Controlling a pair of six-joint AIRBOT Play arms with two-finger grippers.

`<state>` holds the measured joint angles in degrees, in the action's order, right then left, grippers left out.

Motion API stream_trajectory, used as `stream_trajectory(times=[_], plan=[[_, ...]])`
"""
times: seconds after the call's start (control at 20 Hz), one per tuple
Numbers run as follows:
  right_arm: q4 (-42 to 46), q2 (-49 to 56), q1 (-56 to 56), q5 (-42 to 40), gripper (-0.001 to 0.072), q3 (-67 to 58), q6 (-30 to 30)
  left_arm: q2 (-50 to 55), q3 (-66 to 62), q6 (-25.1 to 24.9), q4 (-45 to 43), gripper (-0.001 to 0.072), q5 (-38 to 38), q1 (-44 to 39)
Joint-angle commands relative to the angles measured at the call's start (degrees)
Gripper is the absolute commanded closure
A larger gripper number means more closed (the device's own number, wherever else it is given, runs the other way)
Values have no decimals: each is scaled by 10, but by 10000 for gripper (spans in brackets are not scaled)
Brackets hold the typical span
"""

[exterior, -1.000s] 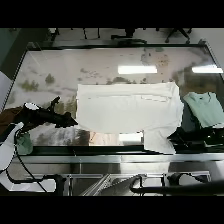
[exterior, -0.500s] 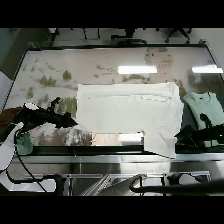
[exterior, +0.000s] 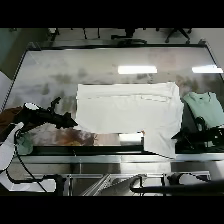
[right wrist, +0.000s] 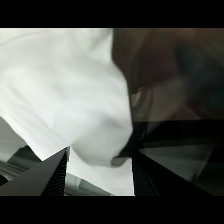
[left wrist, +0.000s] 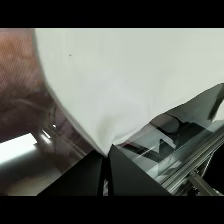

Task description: Fold the shirts.

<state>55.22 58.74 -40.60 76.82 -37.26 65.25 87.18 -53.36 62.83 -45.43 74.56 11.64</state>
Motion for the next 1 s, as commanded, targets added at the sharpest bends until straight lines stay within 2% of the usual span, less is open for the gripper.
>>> stream_trajectory(times=[0.0,0.05,0.1,0.15,0.2,0.3,0.35,0.45,0.55,0.6,0.7,0.75,0.95], plan=[[-77,13,0,-48,255,10,-54,0,0,0,0,692,5,1],[-106,13,0,-49,366,10,-72,0,0,0,0,692,8,1],[-133,13,0,-46,534,10,-91,0,0,0,0,693,12,1],[-155,13,0,-39,662,10,-101,0,0,1,0,693,19,1],[-161,12,0,-32,692,10,-100,0,0,2,-1,693,26,2],[-146,7,0,-14,693,10,-99,0,0,6,-8,694,50,2],[-118,-2,0,-14,692,11,-73,-2,1,20,-31,694,59,2],[-11,-39,0,-21,693,13,12,-24,14,55,-97,694,64,2],[110,-92,0,-33,693,13,132,-68,48,71,-148,695,62,15],[147,-122,0,-34,693,13,164,-89,65,81,-167,695,63,27],[131,-161,2,-50,693,13,168,-129,103,90,-177,695,56,63],[98,-171,9,-57,693,13,151,-142,114,100,-173,695,48,80],[-106,-169,44,-106,694,3,14,-154,93,101,-139,695,45,89]])
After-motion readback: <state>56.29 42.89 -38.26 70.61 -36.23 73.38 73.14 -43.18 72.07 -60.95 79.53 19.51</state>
